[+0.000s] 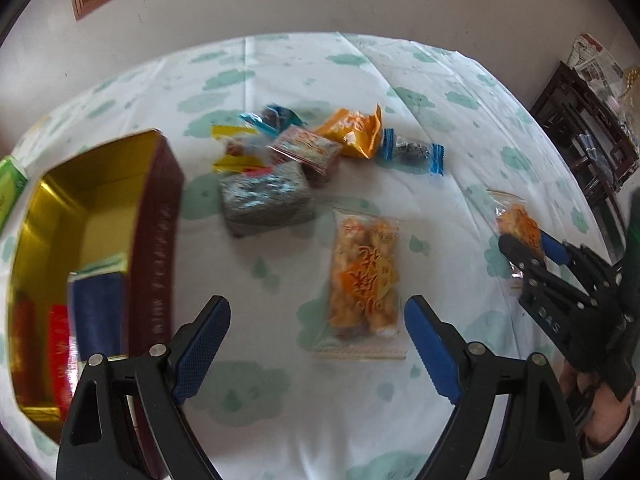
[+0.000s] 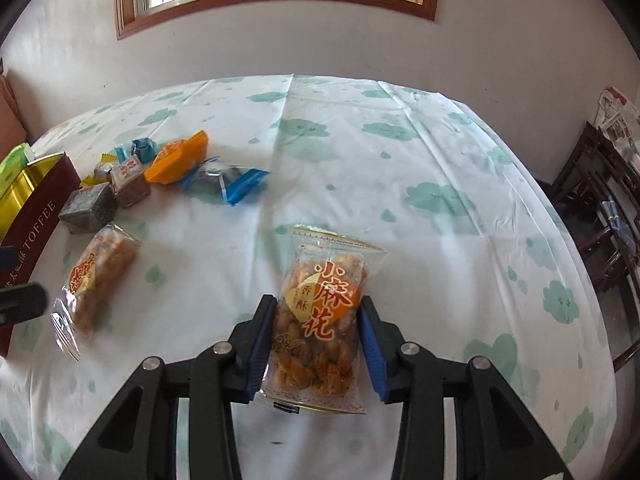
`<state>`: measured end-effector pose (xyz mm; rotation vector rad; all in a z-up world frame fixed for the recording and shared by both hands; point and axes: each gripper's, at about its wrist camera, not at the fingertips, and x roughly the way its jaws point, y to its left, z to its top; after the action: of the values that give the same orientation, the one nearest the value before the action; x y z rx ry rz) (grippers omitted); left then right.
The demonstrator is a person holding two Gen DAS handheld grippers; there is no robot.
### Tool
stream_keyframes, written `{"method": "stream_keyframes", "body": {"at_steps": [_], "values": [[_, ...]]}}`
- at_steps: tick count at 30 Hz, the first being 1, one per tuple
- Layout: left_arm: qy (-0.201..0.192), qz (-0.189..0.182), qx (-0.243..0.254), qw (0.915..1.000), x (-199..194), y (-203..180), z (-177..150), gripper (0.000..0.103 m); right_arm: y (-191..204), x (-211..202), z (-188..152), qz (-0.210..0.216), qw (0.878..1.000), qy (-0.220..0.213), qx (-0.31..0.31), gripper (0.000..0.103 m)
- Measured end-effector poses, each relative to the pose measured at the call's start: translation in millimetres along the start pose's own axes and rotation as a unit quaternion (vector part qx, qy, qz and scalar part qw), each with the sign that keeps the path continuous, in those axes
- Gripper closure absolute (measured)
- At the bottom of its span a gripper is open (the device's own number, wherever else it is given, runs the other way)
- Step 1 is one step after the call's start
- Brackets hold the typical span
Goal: Organize snacks
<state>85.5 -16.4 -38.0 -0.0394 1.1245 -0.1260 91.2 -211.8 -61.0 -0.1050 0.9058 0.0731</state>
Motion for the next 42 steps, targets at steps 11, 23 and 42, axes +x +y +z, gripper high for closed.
{"method": "stream_keyframes", "body": {"at_steps": [11, 23, 42], "values": [[0.014, 0.012, 0.024, 0.9995, 31.4, -19.3, 12.3, 0.038, -9.6, 1.2, -2.9, 0.013, 1.0, -0.008, 0.014, 0.062], [0.01, 0.028, 0.06, 0.9978, 24.8, -31.6, 3.0, 0.07, -9.8, 1.2, -2.9, 0.013, 1.0, -0.008, 0.015, 0.061], [-0.04, 0.024, 0.016, 0.9988, -66.3, 32.1, -5.5, 0.07, -9.4, 1.3, -3.1, 0.012, 1.0, -0.008, 0.015, 0.06]]}}
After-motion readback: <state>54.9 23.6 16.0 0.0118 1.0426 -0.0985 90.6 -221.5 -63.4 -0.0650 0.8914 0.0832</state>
